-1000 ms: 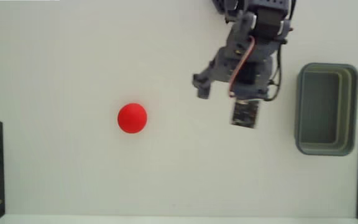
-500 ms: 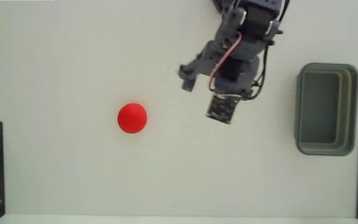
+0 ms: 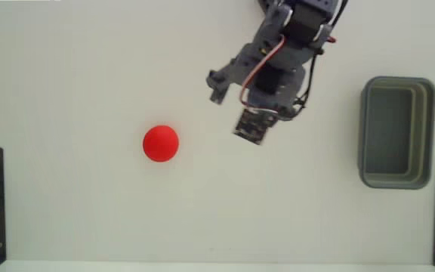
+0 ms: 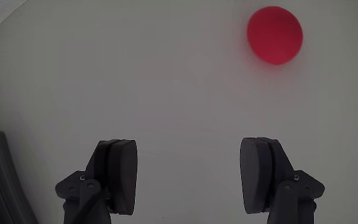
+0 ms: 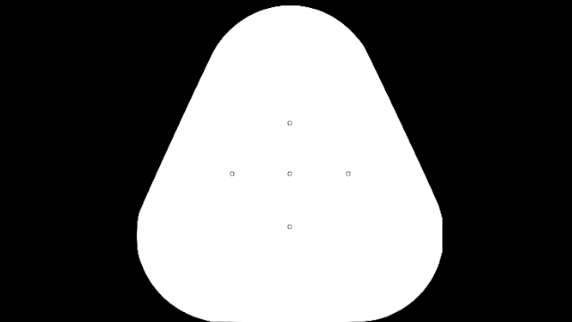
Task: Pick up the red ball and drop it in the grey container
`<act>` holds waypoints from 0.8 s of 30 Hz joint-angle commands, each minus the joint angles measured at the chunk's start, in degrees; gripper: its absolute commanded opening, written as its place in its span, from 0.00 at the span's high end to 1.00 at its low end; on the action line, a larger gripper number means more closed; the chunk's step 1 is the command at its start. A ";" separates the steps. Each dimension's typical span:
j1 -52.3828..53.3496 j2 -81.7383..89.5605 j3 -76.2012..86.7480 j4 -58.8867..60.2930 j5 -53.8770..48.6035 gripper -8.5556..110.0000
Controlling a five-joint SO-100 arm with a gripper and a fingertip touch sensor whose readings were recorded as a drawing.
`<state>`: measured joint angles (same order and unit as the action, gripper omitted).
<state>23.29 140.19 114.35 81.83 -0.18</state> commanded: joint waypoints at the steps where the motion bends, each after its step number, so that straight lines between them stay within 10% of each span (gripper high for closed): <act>1: 1.99 1.93 0.21 0.13 0.18 0.00; 24: 10.14 1.93 0.21 0.13 0.18 0.00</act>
<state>32.61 140.19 114.35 81.83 -0.18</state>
